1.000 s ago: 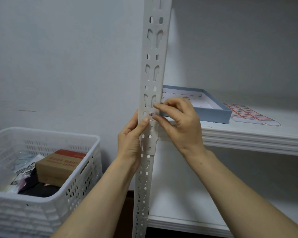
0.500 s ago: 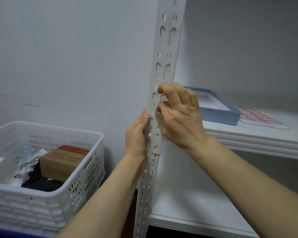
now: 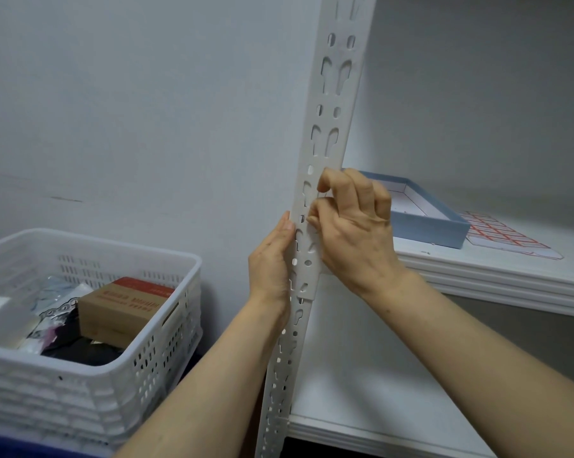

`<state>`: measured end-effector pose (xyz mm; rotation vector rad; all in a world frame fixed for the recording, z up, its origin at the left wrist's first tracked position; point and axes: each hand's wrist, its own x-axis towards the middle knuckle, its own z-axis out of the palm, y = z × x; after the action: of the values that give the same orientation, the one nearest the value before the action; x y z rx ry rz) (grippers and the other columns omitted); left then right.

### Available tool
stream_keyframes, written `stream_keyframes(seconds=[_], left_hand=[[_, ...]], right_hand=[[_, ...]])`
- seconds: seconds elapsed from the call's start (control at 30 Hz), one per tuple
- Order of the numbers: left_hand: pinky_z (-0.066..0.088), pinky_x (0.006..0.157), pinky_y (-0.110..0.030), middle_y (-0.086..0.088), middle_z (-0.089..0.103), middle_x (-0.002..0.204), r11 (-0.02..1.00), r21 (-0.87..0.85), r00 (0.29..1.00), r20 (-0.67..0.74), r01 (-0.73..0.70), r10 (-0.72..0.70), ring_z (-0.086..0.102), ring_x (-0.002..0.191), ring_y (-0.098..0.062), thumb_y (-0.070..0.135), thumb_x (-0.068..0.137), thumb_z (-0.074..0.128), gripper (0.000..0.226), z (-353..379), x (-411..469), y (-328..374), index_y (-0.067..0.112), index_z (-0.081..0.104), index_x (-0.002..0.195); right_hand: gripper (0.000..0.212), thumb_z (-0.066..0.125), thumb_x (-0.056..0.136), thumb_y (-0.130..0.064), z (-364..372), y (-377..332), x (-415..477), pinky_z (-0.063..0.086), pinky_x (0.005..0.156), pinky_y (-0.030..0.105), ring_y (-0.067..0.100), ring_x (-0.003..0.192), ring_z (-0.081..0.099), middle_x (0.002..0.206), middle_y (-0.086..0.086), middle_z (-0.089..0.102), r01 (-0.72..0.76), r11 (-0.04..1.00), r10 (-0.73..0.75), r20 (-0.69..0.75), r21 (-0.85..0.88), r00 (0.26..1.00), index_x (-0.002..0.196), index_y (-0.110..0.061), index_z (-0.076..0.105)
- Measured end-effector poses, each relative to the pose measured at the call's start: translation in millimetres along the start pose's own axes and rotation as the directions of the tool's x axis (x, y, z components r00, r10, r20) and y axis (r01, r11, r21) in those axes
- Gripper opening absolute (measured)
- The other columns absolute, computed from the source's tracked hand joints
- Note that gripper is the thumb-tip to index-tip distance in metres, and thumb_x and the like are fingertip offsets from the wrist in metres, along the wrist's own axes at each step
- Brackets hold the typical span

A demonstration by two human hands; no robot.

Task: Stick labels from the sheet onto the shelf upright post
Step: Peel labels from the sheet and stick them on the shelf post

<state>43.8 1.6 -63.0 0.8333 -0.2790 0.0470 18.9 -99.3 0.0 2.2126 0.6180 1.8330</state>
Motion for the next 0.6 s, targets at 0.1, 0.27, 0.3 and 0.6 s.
stream_keyframes(seconds=[0.1,0.27,0.3,0.6], left_hand=[[0.037,0.109,-0.047,-0.012,0.06,0.131,1.0,-0.009,1.0,0.001,0.002,-0.002,0.056,0.122,-0.025,0.042,0.065,0.071,0.075,-1.6,1.9,-1.9,0.01,0.056,0.131],[0.037,0.109,-0.05,-0.012,0.06,0.131,1.0,0.019,1.0,-0.003,0.003,-0.003,0.056,0.122,-0.027,0.045,0.066,0.07,0.074,-2.1,2.8,-3.3,0.011,0.057,0.13],[0.037,0.109,-0.05,-0.013,0.06,0.13,1.0,0.016,1.0,-0.004,0.004,-0.004,0.056,0.122,-0.028,0.044,0.065,0.071,0.074,-2.2,2.9,-3.5,0.011,0.058,0.13],[0.037,0.109,-0.047,-0.009,0.059,0.132,1.0,0.03,1.0,0.007,-0.01,0.009,0.056,0.123,-0.024,0.047,0.065,0.072,0.075,-3.6,6.1,-5.1,0.013,0.057,0.13]], right_hand=[[0.014,0.069,0.067,-0.007,1.3,-0.3,-1.2,0.025,0.082,0.031,0.018,0.106,0.036,0.109,-0.002,0.035,-0.008,1.0,0.007,-0.015,-0.027,1.0,0.069,-0.015,0.057],[0.009,0.065,0.074,-0.01,4.3,0.7,-4.1,0.025,0.084,0.03,0.016,0.103,0.037,0.105,-0.005,0.035,-0.034,0.999,0.032,-0.054,-0.027,0.998,0.071,-0.016,0.059],[0.008,0.065,0.075,-0.011,4.5,1.0,-4.4,0.025,0.084,0.03,0.016,0.103,0.037,0.105,-0.005,0.035,-0.038,0.999,0.036,-0.059,-0.023,0.998,0.071,-0.016,0.059],[0.01,0.064,0.077,-0.011,5.1,0.8,-5.4,0.026,0.083,0.031,0.016,0.099,0.038,0.102,-0.005,0.036,-0.077,0.997,0.078,-0.096,0.02,0.992,0.069,-0.014,0.059]])
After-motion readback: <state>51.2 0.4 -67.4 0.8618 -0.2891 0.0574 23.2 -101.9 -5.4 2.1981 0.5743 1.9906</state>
